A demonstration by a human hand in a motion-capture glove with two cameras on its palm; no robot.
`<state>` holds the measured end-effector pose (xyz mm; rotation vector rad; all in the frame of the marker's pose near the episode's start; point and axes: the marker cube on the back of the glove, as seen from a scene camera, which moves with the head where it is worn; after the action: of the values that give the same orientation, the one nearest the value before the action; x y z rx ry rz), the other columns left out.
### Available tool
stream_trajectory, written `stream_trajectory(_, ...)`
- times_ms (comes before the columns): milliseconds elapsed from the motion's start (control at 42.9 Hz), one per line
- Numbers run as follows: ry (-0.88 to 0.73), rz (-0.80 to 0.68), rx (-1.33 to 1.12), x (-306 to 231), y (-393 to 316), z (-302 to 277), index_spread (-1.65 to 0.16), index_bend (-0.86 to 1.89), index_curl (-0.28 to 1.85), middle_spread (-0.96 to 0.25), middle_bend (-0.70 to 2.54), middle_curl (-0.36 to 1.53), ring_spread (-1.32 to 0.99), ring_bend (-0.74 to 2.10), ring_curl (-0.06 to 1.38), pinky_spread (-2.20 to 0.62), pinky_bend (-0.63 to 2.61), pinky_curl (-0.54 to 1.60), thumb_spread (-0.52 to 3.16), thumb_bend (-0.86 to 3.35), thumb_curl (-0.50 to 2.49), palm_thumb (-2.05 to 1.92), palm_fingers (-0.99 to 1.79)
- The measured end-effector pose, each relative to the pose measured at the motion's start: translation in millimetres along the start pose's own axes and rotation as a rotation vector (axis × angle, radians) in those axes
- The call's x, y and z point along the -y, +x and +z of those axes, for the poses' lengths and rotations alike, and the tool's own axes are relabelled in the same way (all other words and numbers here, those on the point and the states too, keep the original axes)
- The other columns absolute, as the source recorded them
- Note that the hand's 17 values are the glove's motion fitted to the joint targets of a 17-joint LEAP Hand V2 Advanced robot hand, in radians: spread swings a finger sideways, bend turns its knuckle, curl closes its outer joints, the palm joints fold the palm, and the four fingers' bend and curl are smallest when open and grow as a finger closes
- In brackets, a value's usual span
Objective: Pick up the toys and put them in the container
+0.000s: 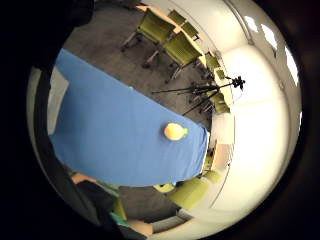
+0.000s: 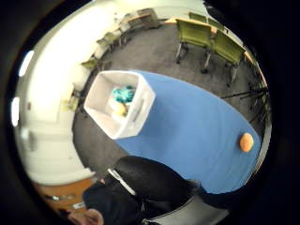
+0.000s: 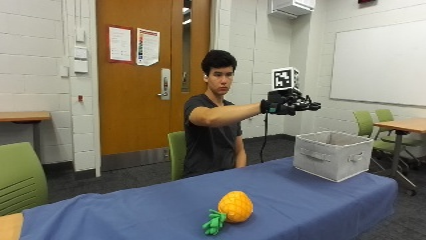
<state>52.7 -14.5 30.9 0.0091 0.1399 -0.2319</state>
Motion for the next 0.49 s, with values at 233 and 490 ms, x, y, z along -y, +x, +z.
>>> stream_trajectory(233, -0.006, 0.092, -0.018, -34.4, 109.6, 22.8, -0.24, 0.13, 0.50, -0.12, 0.24, 0.37, -0.32, 0.37, 0.20, -0.15, 0.74, 0.29, 0.82, -0.14, 0.23, -0.19, -0.15)
stream_trajectory(490, -0.042, 0.180, 0.011, -60.0, 212.3, 93.8, -0.25, 0.15, 0.46, -0.14, 0.20, 0.37, -0.36, 0.32, 0.21, -0.15, 0.65, 0.28, 0.78, -0.13, 0.21, -0.18, -0.07)
